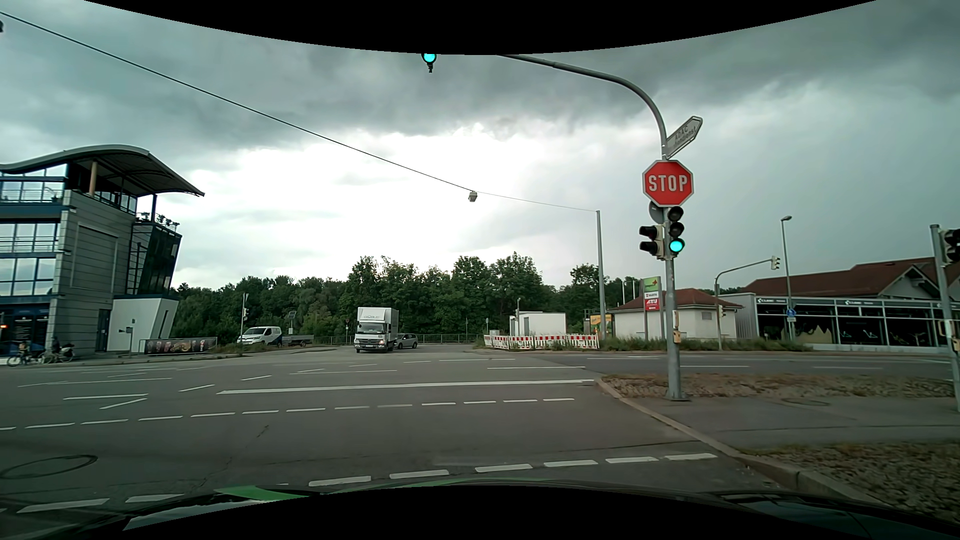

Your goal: Follow the waypoints while adhering to traffic rules and regulations

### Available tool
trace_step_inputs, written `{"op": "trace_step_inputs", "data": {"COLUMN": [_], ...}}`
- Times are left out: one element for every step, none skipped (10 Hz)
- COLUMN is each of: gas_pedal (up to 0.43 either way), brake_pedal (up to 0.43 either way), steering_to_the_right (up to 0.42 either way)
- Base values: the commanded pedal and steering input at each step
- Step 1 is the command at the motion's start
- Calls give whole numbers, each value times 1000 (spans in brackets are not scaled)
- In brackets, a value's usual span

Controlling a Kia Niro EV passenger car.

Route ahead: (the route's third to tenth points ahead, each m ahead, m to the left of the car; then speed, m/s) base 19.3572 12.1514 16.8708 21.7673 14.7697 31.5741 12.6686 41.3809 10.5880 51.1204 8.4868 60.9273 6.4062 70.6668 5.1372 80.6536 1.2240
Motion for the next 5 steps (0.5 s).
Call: {"op": "trace_step_inputs", "data": {"gas_pedal": [331, 331, 331, 331, 331], "brake_pedal": [0, 0, 0, 0, 0], "steering_to_the_right": [-95, -95, -97, -99, -103]}}
